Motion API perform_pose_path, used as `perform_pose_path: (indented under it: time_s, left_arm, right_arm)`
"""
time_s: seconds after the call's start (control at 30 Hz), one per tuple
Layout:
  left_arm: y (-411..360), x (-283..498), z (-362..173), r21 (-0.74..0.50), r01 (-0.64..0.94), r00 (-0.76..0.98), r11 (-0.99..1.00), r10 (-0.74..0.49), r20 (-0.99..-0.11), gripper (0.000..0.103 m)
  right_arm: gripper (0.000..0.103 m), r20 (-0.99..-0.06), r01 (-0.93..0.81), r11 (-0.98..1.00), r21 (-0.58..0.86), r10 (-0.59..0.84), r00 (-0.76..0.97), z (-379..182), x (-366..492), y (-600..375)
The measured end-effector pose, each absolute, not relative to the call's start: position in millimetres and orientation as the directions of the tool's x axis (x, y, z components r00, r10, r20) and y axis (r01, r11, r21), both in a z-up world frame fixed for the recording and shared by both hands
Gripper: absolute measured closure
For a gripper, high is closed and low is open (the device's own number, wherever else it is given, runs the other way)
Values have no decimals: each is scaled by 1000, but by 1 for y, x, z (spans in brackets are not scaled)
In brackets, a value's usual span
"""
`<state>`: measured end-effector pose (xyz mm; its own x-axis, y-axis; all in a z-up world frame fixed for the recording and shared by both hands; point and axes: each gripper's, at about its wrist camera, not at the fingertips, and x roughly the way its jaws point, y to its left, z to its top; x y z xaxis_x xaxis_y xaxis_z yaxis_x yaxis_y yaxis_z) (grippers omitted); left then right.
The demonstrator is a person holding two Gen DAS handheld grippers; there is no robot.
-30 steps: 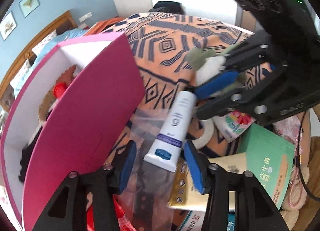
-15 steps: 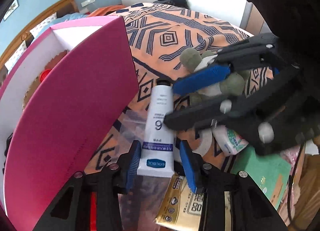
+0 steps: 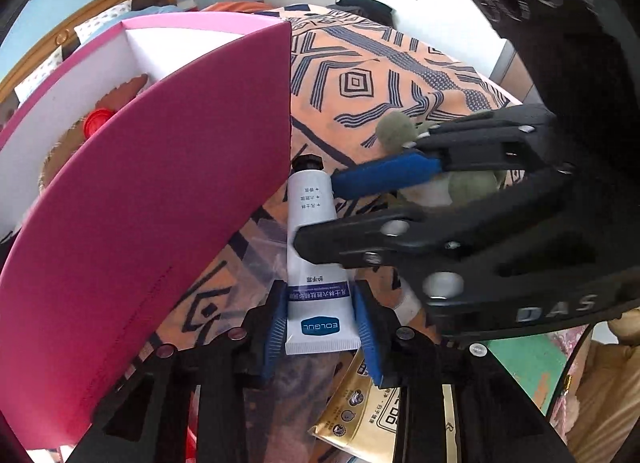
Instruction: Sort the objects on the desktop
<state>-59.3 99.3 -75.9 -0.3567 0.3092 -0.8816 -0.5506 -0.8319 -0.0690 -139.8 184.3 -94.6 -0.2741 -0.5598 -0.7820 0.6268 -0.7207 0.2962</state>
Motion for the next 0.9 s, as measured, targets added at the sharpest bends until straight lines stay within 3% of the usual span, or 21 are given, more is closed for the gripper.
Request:
perform_pose_path:
  time_s: [0.1, 0.23, 0.43, 0.5, 0.53, 0.67, 0.9]
  left_arm:
    - [98, -60, -76, -83, -544, -356, -835, 319, -878, 69]
    - [94, -62, -76, -98, -529, -354, -843, 325, -877, 68]
    - [91, -62, -77, -114, -520, -354, -847, 335, -873, 69]
    - [91, -63, -78, -120, -512, -349, -850, 334, -875, 70]
    - [91, -63, -78, -121, -512, -348, -851, 334, -876, 70]
    - [89, -63, -77, -133, -504, -351, -854, 343, -871, 70]
    - [89, -57, -69, -153, -508, -362, -848, 371, -856, 70]
  right_arm:
    - [50, -787, 614, -733, 292, -549, -281, -97, -145, 178]
    - [49, -793, 612, -737, 286, -540, -281, -100, -148, 169]
    - [61, -783, 595, -725, 345, -573, -243, -105, -152, 172]
    - [52, -812, 629, -714, 307, -541, -218, -107, -149, 163]
    - [52, -815, 632, -715, 298, -535, -221, -108, -149, 161]
    - [54, -800, 627, -718, 301, -548, -243, -106, -148, 163]
    - [68, -730, 627, -682, 377, -635, -253, -92, -143, 179]
